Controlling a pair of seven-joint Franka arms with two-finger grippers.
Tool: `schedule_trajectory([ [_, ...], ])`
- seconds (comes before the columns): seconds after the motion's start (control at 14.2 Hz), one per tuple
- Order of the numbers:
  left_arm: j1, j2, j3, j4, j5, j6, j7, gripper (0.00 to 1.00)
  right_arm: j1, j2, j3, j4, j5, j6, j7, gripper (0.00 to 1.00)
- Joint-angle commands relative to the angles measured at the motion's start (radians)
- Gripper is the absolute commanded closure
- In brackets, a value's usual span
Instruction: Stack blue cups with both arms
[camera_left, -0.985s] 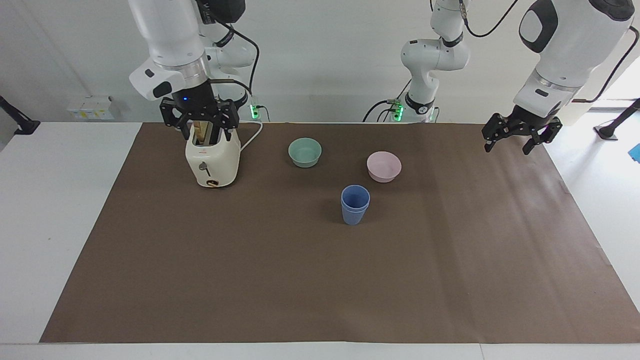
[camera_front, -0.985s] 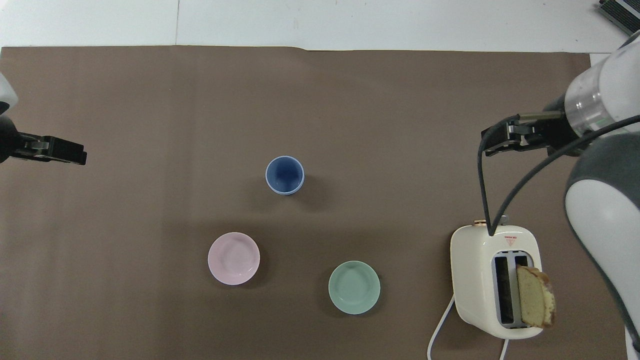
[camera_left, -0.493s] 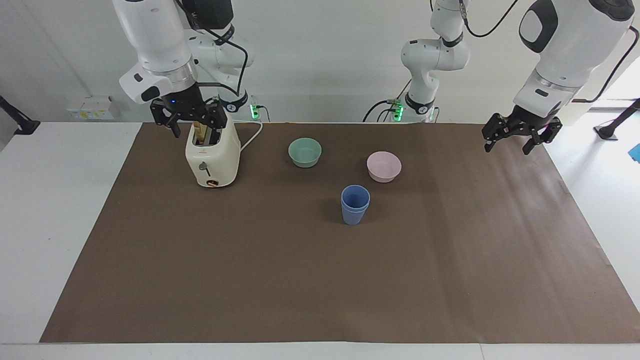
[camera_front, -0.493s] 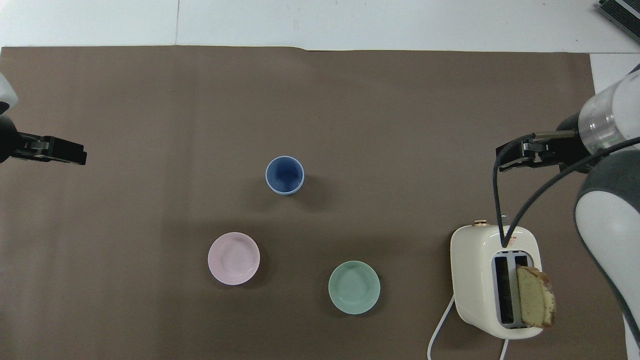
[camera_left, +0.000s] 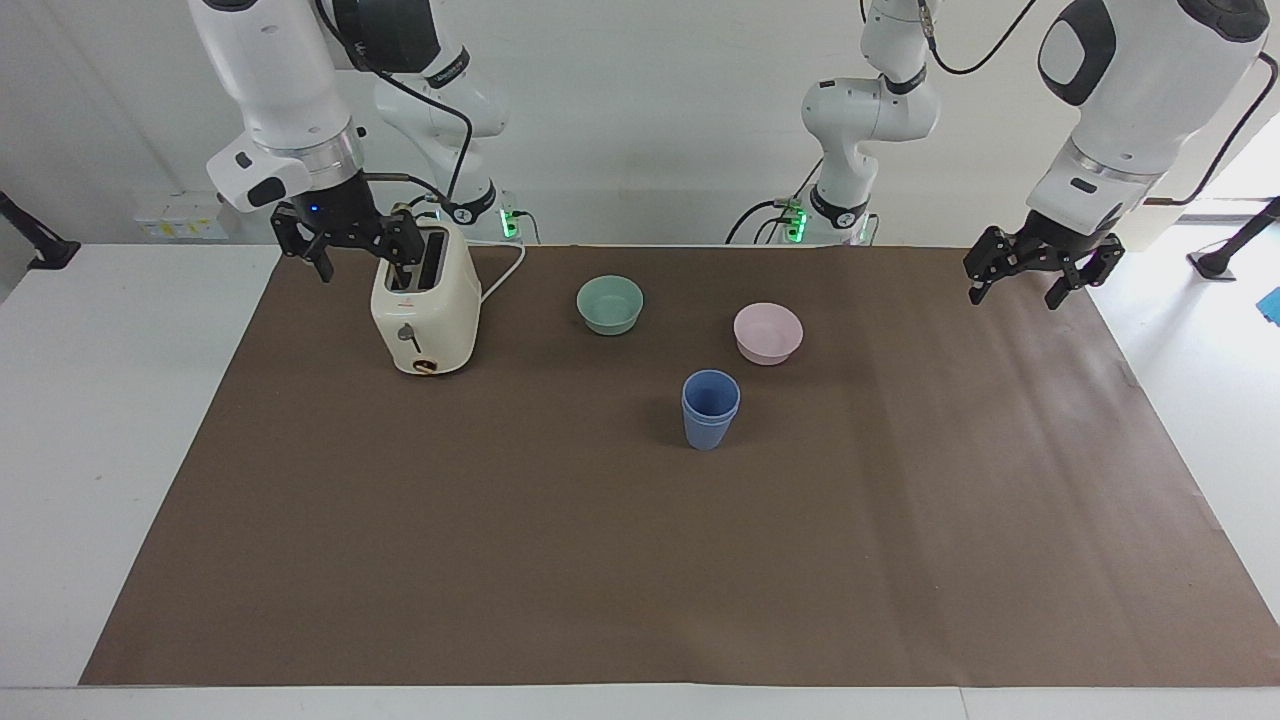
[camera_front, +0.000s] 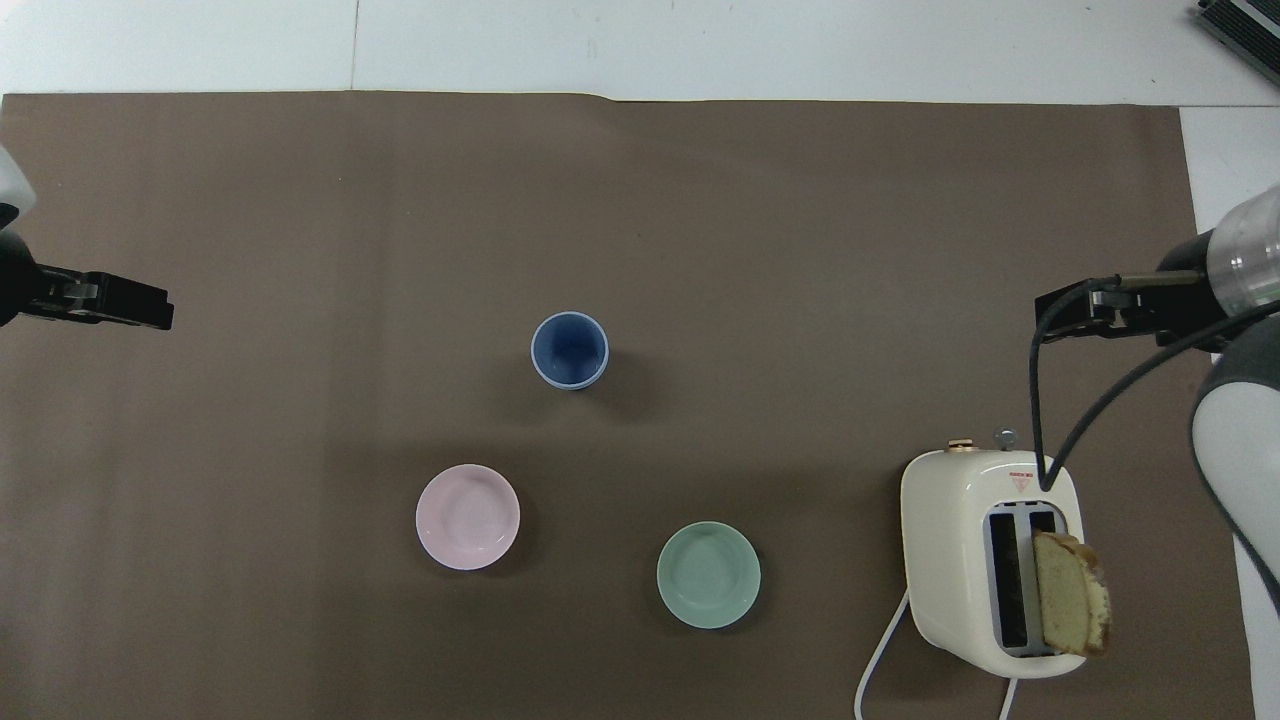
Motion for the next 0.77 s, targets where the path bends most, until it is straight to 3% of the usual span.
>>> schedule_trajectory([
  [0.0,0.013,0.002,-0.008,0.015,0.014,-0.013,0.011,0.00,-0.027,-0.030,0.007,-0.039,0.014,0.026,-0.033,0.00],
  [0.7,0.013,0.002,-0.008,0.015,0.014,-0.013,0.011,0.00,-0.032,-0.024,0.007,-0.013,0.042,-0.023,-0.024,0.00],
])
